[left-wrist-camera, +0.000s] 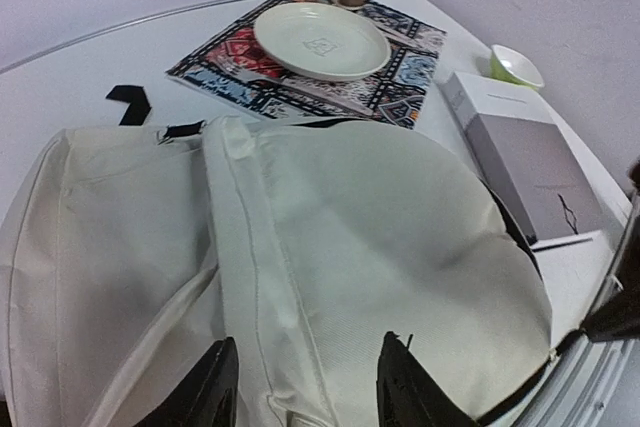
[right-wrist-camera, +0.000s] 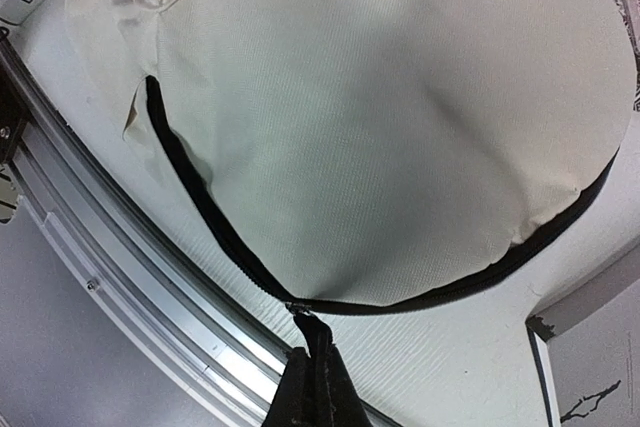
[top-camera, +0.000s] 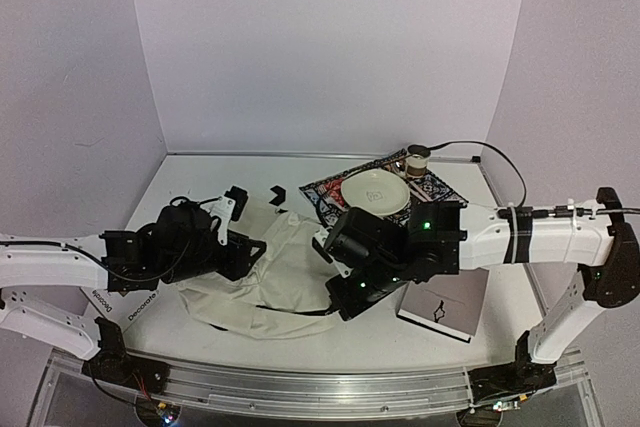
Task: Pack the student bag
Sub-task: Unzip the largest pocket of the student bag.
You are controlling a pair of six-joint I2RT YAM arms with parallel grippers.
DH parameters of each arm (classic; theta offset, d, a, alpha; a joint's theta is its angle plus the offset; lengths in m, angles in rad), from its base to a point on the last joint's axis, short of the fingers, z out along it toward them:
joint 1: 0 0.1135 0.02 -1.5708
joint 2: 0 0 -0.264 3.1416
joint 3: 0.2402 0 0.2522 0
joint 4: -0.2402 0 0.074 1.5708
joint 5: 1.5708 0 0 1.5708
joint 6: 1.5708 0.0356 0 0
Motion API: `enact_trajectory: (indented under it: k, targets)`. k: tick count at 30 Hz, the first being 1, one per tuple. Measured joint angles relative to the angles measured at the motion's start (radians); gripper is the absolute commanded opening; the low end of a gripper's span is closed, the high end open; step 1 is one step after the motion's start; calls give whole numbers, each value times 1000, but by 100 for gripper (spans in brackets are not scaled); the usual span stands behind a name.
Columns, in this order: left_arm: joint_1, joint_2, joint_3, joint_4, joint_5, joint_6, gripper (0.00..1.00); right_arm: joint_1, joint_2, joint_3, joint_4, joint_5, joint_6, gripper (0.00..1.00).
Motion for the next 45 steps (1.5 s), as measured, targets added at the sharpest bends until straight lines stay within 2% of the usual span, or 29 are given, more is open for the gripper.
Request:
enact_trajectory:
  k: [4, 9, 17, 23, 29, 35, 38, 45]
  targets:
    - [-35, -43, -19, 46, 85, 78, 57, 0, 15, 11, -4, 14, -15, 0]
    - [-91, -9, -25, 90, 158, 146, 62, 0, 15, 16, 0, 52, -22, 0]
    - [-201, 98, -50, 142, 170, 228, 65, 2, -16, -5, 54, 89, -27, 0]
    - [-265, 196, -33, 160, 144, 292, 63, 2, -39, -8, 82, 109, -28, 0]
    - [-283, 282, 20, 178, 83, 336, 45, 2, -42, -12, 104, 111, -29, 0]
    - [-293, 327, 67, 187, 44, 382, 12, 2, -44, -18, 112, 125, -29, 0]
    - [-304, 328, 68, 185, 30, 387, 0, 1, -47, -29, 117, 159, -25, 0]
    - [-318, 241, 12, 199, 20, 368, 0, -51, -85, -90, 117, 241, -7, 0]
